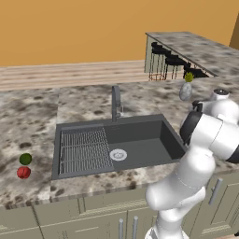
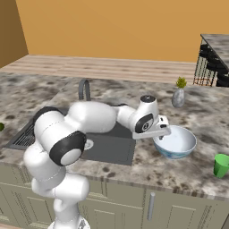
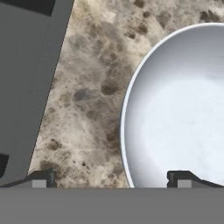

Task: Remove the bell pepper and lime from the sink. Then move the bowl and cup from the counter to the sink for washing.

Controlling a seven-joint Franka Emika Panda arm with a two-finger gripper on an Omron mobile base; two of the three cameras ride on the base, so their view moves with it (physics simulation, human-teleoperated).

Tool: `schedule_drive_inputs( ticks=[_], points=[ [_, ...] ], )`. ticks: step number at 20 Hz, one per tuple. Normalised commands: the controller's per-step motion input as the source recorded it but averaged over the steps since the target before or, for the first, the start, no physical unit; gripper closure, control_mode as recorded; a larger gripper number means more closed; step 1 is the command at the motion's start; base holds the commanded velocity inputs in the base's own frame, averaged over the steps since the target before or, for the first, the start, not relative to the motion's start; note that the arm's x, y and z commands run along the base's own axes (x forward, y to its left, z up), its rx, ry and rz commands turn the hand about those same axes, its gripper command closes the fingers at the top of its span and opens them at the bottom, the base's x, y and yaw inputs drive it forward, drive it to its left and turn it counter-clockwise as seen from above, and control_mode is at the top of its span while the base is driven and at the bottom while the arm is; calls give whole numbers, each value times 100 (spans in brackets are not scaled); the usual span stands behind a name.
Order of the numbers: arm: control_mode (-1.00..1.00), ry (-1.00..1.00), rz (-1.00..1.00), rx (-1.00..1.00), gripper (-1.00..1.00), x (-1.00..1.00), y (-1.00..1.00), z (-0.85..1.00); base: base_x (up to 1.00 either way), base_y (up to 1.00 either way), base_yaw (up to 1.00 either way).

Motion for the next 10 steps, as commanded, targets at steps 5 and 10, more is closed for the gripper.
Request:
schedule_drive_inputs(
  ticks=[5,10],
  points=[
    [-100,-2,0,0,-100,18,-13,-20,0,0,0],
    [-100,0,0,-1,-100,19,-15,-20,0,0,0]
  ],
)
